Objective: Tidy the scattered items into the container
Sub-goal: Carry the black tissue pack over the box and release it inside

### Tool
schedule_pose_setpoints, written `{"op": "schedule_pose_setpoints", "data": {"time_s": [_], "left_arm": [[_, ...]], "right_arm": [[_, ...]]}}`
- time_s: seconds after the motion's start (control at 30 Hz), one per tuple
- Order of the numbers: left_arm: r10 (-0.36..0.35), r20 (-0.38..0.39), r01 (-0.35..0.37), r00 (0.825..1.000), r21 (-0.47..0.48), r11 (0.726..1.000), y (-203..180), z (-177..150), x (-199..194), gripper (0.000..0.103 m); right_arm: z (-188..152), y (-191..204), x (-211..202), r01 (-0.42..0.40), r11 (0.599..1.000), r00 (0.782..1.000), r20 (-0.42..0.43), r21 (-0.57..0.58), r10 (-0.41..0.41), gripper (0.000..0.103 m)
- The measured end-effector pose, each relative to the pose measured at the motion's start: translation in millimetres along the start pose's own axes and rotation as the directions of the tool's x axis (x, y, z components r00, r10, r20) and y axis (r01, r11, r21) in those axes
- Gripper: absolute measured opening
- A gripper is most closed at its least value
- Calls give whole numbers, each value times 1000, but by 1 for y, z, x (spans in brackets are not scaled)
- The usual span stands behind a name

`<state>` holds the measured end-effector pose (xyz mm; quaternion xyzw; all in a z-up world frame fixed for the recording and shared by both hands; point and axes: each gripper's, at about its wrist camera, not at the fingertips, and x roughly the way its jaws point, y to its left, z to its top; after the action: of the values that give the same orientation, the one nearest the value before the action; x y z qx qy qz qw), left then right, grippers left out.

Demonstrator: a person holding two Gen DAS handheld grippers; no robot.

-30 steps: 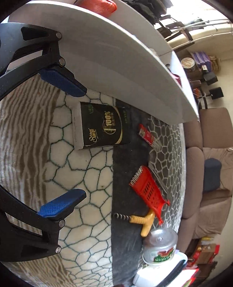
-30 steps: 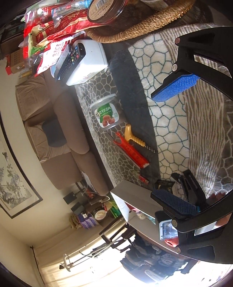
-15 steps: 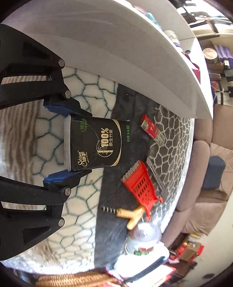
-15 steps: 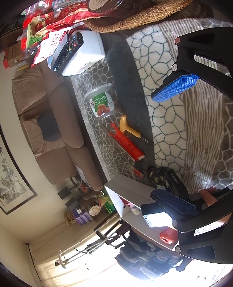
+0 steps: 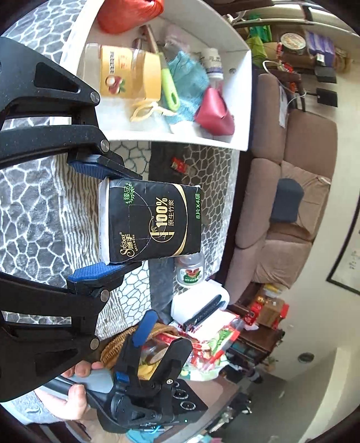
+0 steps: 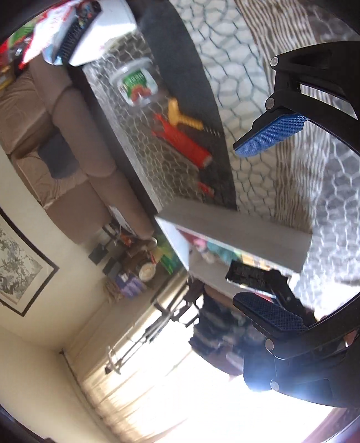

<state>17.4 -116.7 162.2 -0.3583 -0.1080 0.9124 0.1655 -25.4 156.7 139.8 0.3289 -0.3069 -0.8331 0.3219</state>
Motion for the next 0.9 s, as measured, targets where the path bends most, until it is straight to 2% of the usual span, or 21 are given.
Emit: {"op": "schedule_pose_setpoints", "data": {"time_s": [0.07, 0.13, 0.23, 0.3, 0.43, 0.63, 0.77, 0.83, 0.87, 0.9], "left_arm": [[65, 18, -64, 998, -18, 998, 17, 7, -14, 49], [114, 19, -112, 993, -64, 992, 43, 11, -26, 49], [206, 4, -203, 979, -144, 968, 90, 8, -32, 49], [256, -17, -255, 966, -179, 950, 118, 4, -31, 49], [295, -57, -301, 954, -217, 929, 159, -4, -23, 49], [323, -123, -343, 938, -217, 914, 185, -14, -9, 49], [385, -138, -404, 913, -161, 900, 181, -16, -7, 50], [396, -132, -413, 909, -150, 898, 177, -16, -9, 59], [391, -124, -407, 912, -153, 901, 176, -15, -12, 71], [388, -112, -402, 915, -161, 901, 176, -14, -16, 74]], "right_arm": [[-5, 12, 9, -50, 998, 999, -4, 37, 50, 101], [-9, 28, 20, -48, 999, 999, -24, 13, 48, 101], [-15, 53, 36, -38, 998, 998, -44, -46, 36, 101], [-20, 65, 47, -62, 997, 997, -57, -51, 59, 101], [-31, 86, 72, -94, 993, 992, -92, -67, 87, 101], [-54, 107, 108, -60, 986, 984, -178, -157, 31, 101], [-63, 117, 120, -46, 975, 980, -197, -219, 2, 101], [-68, 121, 125, -23, 965, 978, -205, -262, -32, 101], [-71, 123, 127, -15, 959, 977, -206, -282, -45, 101], [-73, 125, 128, -7, 954, 977, -206, -300, -57, 101]]}}
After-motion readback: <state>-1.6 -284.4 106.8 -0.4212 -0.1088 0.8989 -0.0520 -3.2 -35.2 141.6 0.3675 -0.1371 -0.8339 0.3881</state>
